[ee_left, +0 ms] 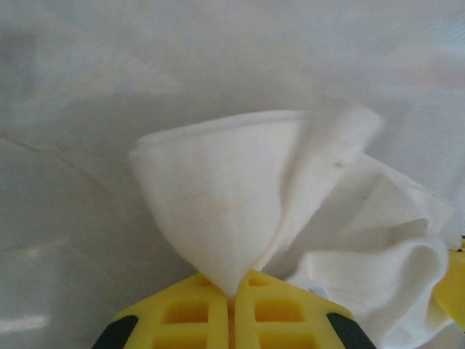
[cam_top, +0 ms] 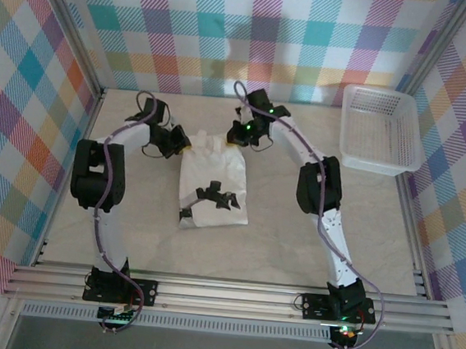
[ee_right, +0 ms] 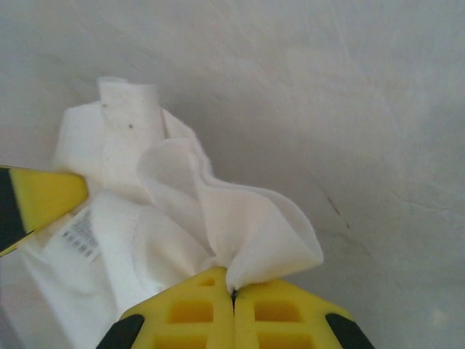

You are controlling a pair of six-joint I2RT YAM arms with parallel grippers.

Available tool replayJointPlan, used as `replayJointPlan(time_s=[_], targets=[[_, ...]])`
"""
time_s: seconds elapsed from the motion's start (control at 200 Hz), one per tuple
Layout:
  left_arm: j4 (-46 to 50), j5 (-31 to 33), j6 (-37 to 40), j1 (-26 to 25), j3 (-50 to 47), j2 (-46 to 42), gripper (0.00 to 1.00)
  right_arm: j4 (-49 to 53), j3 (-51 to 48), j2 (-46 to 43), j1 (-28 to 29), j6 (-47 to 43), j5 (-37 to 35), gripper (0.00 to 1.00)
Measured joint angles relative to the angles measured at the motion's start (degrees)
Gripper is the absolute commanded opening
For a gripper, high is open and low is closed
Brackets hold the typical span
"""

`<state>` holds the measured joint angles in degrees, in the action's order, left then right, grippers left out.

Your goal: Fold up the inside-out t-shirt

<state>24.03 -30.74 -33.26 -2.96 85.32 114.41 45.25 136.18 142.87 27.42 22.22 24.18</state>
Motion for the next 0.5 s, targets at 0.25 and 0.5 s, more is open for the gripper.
replayJointPlan(time_s=[0.25, 0.5], targets=[[-4.8, -10.2, -6.6, 2.3, 7.7, -13.7, 0.00, -3.0, 6.8, -12.2, -4.5, 2.9, 6.9, 0.00], [-7.4, -8.4, -4.7, -3.5, -17.9, -30.7, 0.00, -20.1, -34.9, -34.6, -2.1, 4.7, 9.6, 0.00]])
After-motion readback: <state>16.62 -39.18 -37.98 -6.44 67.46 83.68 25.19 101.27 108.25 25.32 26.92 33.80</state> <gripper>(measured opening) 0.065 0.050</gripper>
